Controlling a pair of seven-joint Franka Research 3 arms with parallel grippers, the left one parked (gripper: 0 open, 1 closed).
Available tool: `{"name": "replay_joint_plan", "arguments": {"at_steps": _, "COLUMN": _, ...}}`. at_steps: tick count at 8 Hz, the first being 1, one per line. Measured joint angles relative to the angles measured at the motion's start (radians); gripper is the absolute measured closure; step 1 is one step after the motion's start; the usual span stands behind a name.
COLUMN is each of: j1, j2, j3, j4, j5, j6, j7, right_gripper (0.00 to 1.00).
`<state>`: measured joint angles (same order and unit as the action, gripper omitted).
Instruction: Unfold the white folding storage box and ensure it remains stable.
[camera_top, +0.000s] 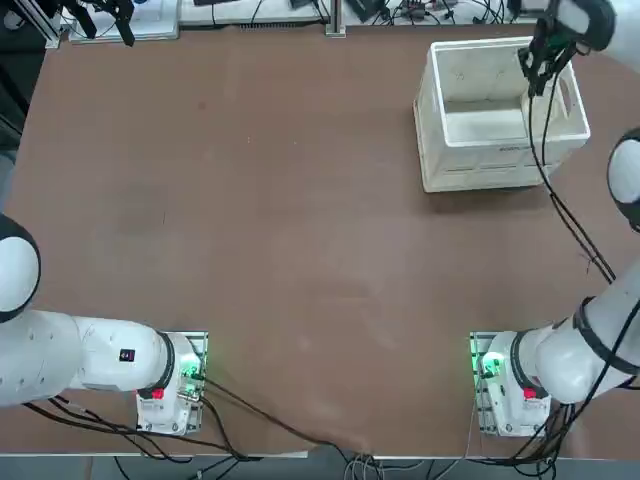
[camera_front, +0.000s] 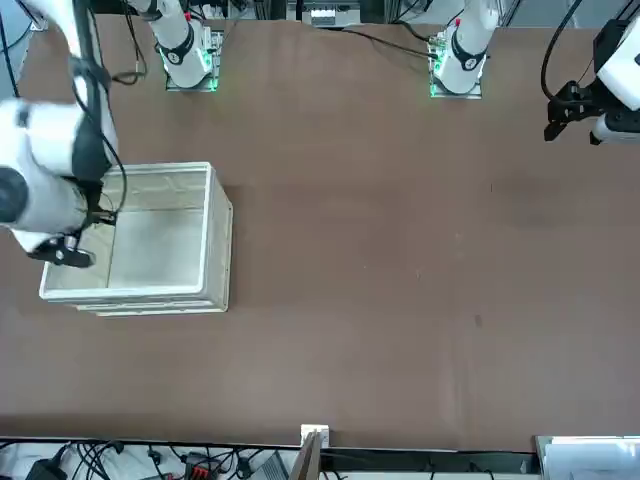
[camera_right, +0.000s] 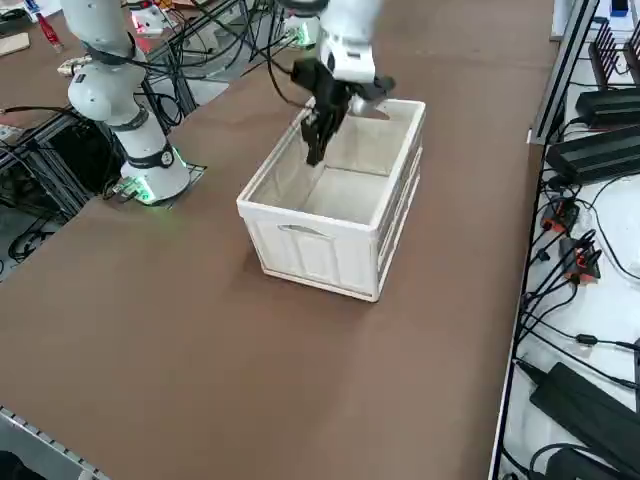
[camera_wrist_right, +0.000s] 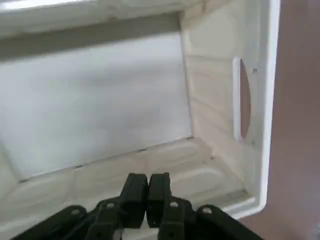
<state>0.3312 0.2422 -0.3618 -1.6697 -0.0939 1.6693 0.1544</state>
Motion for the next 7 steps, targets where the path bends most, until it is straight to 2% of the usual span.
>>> {"name": "replay_joint_plan", "arguments": {"at_steps": 1, "j1": -0.003, "j2": -0.048, "j3": -0.005, "j4": 0.029, "j5": 0.043, "j6": -0.042, "j7": -0.027, "right_gripper": 0.84}}
{"name": "replay_joint_plan", "arguments": {"at_steps": 3, "j1": -0.009, "j2": -0.131, "j3": -0.017, "j4": 0.061, "j5": 0.09, "j6": -0.097, "j7": -0.073, "right_gripper": 0.48}}
{"name": "replay_joint_plan", "arguments": {"at_steps": 5, "j1": -0.011, "j2": -0.199, "j3": -0.018, "j4": 0.066, "j5": 0.096, "j6": -0.119, "j7": -0.079, "right_gripper": 0.07}}
{"name": "replay_joint_plan", "arguments": {"at_steps": 6, "j1": -0.012, "j2": -0.219, "j3": -0.013, "j4": 0.085, "j5": 0.097, "j6": -0.125, "j7": -0.081, "right_gripper": 0.0}}
{"name": "replay_joint_plan", "arguments": {"at_steps": 7, "j1": -0.043, "j2": -0.234, "j3": 0.024, "j4": 0.119, "j5": 0.099, "j6": -0.135, "j7": -0.08, "right_gripper": 0.0}}
